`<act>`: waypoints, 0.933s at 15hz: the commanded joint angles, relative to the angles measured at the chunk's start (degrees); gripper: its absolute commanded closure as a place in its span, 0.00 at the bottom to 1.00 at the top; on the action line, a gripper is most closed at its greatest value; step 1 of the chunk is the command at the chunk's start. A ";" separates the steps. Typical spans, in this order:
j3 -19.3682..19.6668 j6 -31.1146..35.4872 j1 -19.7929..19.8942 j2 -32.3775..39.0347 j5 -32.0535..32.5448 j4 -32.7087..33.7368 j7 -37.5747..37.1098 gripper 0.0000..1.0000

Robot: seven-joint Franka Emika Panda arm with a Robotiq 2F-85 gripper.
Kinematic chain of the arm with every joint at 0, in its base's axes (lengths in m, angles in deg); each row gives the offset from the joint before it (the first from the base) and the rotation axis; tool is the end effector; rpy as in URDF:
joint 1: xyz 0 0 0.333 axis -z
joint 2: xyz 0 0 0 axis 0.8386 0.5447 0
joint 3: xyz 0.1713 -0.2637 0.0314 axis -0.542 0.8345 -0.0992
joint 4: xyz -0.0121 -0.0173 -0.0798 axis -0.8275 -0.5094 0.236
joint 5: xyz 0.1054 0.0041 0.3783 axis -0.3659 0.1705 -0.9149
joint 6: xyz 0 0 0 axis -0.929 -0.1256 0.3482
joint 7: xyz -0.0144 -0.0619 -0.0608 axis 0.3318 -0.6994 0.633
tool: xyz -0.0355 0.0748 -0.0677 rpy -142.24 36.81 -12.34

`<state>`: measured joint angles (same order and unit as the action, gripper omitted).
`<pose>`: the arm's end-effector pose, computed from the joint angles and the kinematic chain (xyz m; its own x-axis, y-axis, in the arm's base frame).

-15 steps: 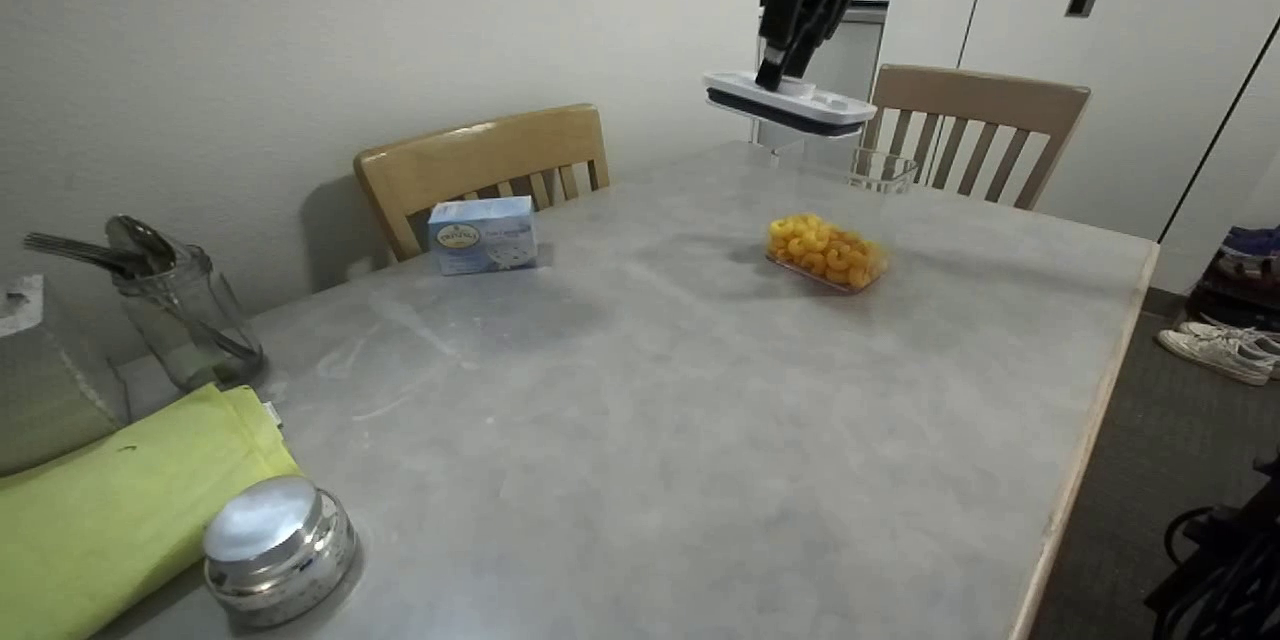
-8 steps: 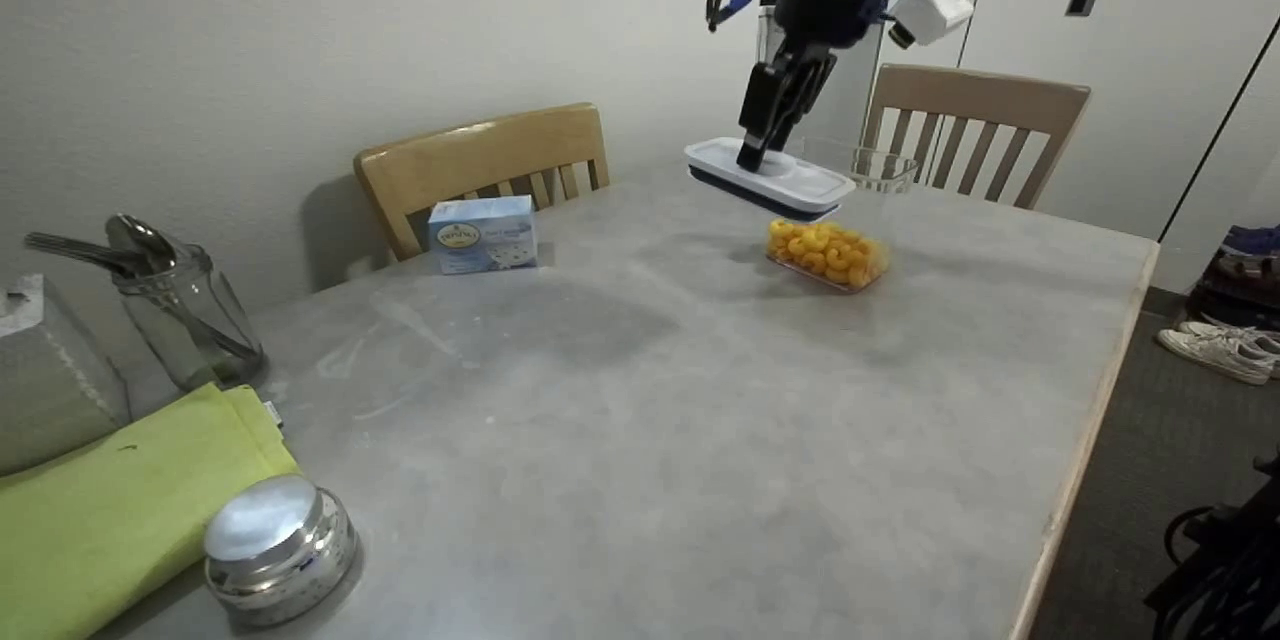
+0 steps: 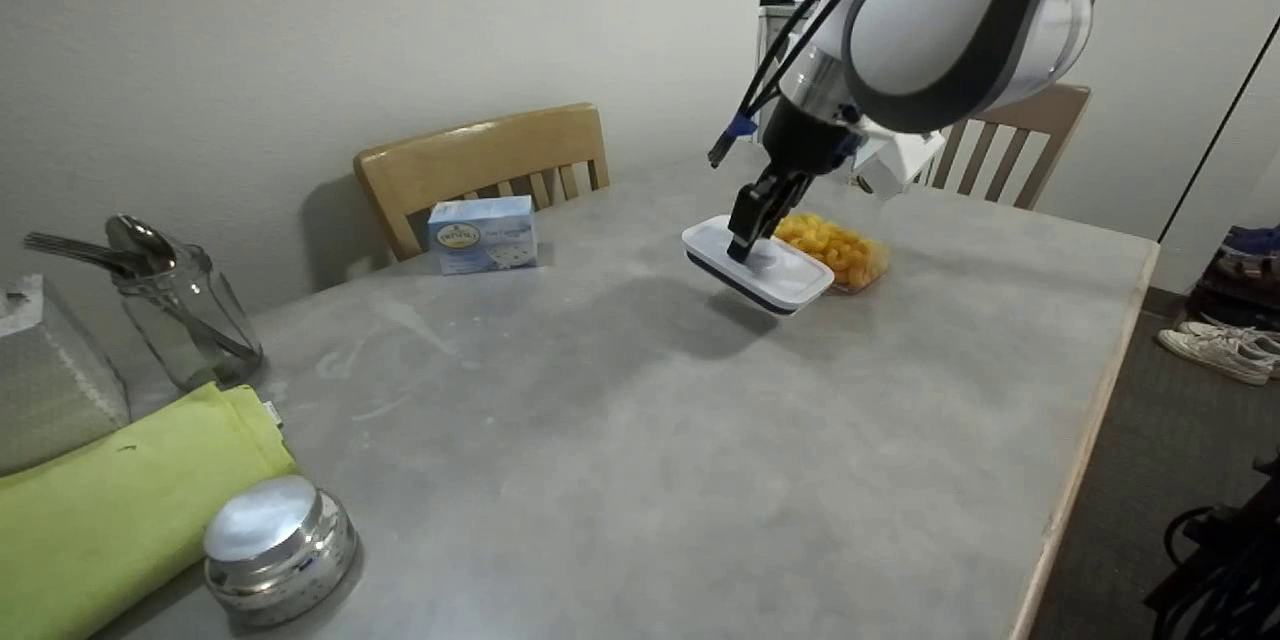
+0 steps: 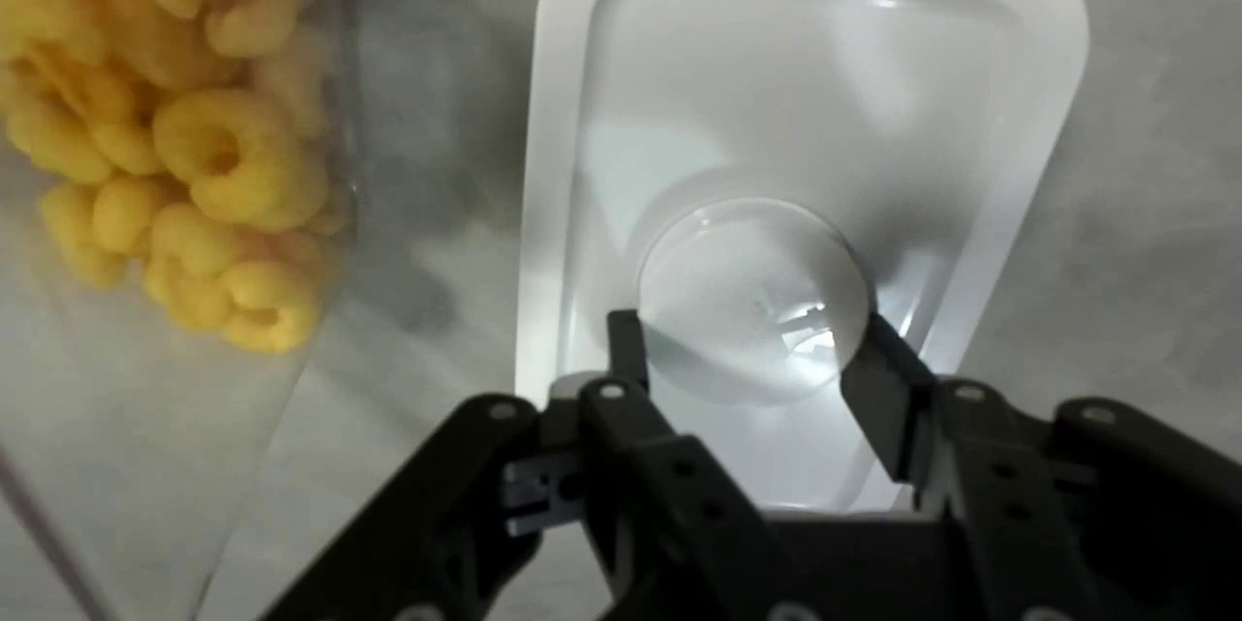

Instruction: Remove the lid from the glass food container and put it on the table

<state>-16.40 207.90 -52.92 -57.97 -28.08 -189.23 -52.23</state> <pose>0.5927 -0.0204 0.2167 0.9187 0.1315 0.3724 0.1285 -0.9912 0.0330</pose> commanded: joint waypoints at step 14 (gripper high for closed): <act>-3.51 2.81 3.41 1.72 2.97 0.18 -4.10 0.01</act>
<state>-17.48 212.47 -52.34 -52.76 -26.34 -187.80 -56.71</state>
